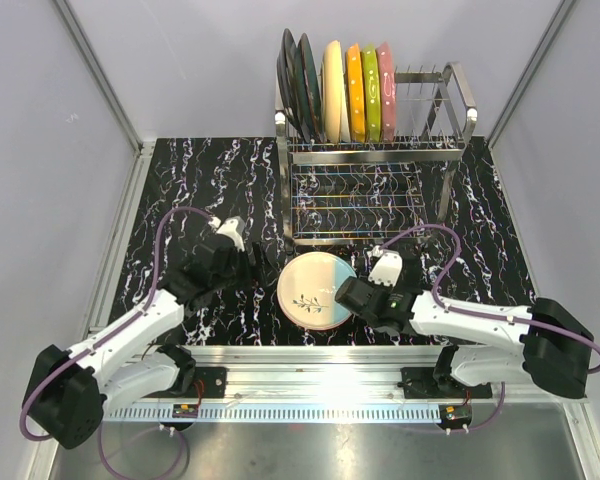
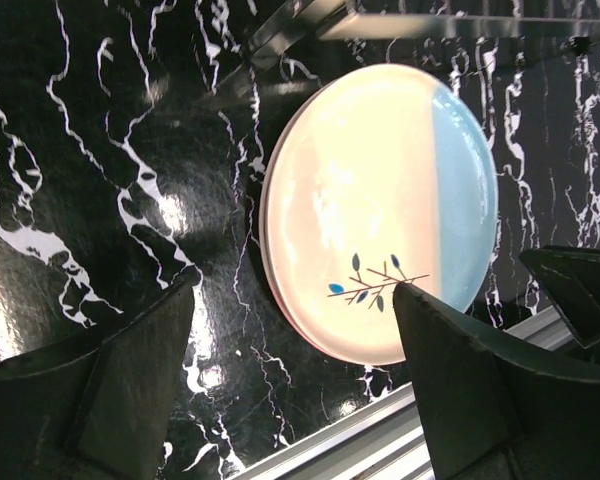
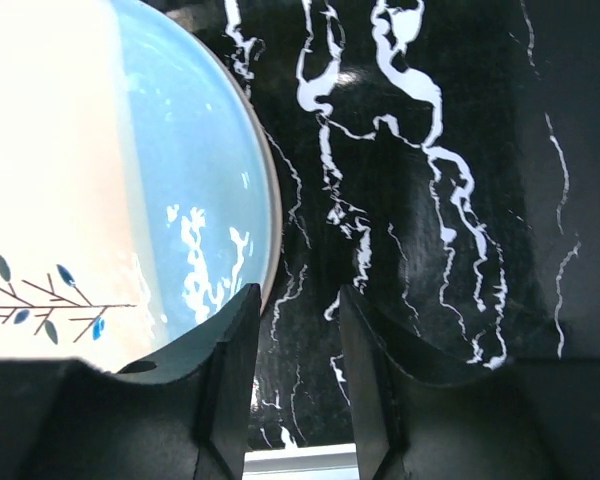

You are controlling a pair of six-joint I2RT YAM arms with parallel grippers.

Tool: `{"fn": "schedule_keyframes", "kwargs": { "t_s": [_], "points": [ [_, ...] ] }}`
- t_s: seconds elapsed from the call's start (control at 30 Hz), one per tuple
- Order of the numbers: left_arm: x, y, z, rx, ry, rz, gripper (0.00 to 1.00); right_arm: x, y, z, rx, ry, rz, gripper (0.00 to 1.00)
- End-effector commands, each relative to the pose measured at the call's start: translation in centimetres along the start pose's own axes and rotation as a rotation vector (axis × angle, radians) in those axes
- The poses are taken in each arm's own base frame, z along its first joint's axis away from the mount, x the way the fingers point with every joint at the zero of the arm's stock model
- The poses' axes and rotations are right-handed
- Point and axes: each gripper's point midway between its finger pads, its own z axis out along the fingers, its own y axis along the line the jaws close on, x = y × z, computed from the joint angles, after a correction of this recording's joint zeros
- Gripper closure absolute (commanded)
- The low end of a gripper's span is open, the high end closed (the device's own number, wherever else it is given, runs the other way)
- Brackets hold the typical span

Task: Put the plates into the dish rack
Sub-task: Grab a plate with the left arm

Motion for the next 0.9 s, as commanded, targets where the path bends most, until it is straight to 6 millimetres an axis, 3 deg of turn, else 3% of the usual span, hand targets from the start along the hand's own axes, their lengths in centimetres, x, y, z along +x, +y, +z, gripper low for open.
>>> {"fn": "schedule_keyframes", "kwargs": {
  "t_s": [0.0,0.13,0.43,0.67,0.87],
  "points": [
    [-0.7,-1.0,0.9,0.047,-0.045,-0.005,0.19,-1.7,2.3,0.1,-0.060,-0.036,0.047,0.55],
    [-0.2,-0.7,1.5,0.039,-0.028,0.000,0.28,-1.8,2.8,1.2,-0.068,-0.019,0.063,0.55],
    [0.2,-0.4,1.8,0.029,-0.014,0.007,0.28,-0.2,3.8,3.5,-0.055,0.038,0.034,0.59],
    [0.3,-0.4,1.8,0.032,-0.015,0.003,0.28,0.4,3.2,3.6,-0.033,0.056,0.036,0.85],
    [0.9,0.0,2.1,0.023,-0.003,-0.001,0.27,0.1,3.2,3.3,-0.043,0.048,0.050,1.00]
  ]
}}
